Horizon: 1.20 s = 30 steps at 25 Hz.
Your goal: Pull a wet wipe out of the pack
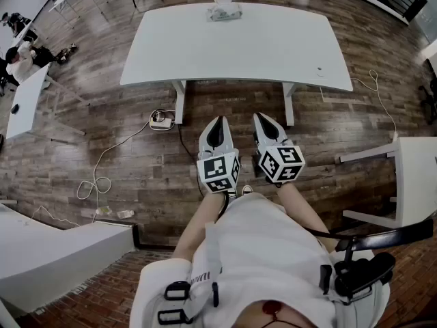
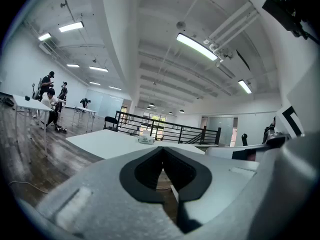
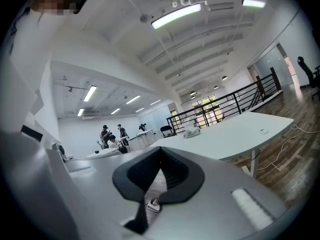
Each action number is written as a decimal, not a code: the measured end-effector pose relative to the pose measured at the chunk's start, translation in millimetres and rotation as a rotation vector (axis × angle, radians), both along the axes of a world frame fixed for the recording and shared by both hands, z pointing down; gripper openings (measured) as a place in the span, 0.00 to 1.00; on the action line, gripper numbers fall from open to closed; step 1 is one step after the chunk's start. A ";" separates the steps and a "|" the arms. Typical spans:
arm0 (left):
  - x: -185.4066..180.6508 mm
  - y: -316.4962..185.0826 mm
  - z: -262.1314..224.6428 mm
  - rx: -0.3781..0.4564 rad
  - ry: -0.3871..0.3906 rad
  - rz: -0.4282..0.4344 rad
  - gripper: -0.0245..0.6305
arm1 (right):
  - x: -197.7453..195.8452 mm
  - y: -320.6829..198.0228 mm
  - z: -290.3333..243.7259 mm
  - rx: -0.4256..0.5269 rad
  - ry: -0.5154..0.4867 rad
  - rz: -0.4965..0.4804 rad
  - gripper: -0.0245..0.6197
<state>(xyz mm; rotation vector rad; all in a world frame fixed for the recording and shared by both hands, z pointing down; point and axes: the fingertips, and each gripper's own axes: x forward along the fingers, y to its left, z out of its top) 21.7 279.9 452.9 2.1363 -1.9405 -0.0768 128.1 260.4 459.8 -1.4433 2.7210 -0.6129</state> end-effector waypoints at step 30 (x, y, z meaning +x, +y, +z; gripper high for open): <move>-22.4 -92.0 37.3 -0.072 0.032 -0.053 0.04 | -6.9 -109.1 10.6 0.042 0.050 -0.041 0.05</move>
